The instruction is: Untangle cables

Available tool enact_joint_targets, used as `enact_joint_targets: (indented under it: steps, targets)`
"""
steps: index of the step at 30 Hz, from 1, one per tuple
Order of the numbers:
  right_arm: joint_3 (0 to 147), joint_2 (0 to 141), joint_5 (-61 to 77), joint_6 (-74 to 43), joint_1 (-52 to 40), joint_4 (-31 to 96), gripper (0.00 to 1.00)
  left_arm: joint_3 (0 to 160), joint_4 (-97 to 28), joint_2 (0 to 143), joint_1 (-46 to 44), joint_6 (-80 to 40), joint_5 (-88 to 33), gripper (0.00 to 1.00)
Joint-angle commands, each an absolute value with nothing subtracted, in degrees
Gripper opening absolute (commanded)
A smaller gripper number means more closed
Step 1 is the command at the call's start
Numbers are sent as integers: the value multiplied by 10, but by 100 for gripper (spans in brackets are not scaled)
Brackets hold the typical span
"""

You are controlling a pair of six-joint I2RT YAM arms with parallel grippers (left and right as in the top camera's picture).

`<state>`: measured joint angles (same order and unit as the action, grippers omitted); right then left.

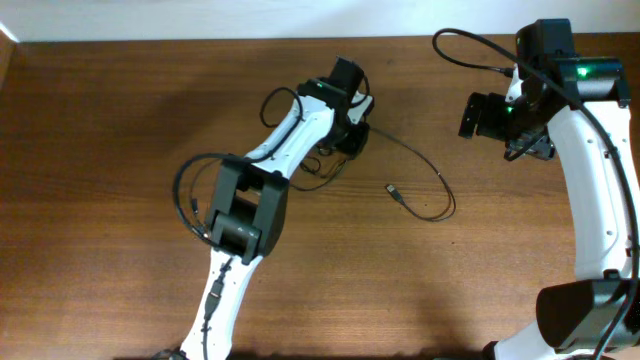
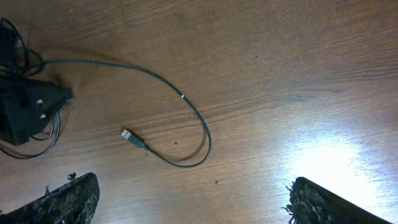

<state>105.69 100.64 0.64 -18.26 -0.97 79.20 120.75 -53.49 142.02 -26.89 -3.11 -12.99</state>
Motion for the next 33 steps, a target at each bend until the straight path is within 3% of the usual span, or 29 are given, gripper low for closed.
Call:
enact_joint_targets:
  steps: [1,2,9,13,19,22,24,33]
  targets:
    - [1060,1007,-3,-189,-10,791,99,1210,-529,1425,-269,-39,-122,8]
    - [1060,1007,-3,-189,-11,791,99,1218,-533,1425,-268,-39,-123,0]
    - [1060,1007,42,-188,-12,777,99,1604,-842,1375,-251,27,-163,0]
    - [1060,1007,204,-116,-13,743,99,1752,-905,1335,-242,31,-163,0]
    - [1060,1007,429,-78,-65,632,98,1755,-965,1315,-242,49,-206,0]
    - [1060,1007,419,-160,-100,574,96,1751,-967,1315,-242,49,-228,0]
    - [1060,1008,336,-244,-117,556,96,1751,-967,1315,-241,48,-235,0]
    - [1060,1083,334,-320,-116,484,84,1751,-967,1315,-228,48,-343,0]
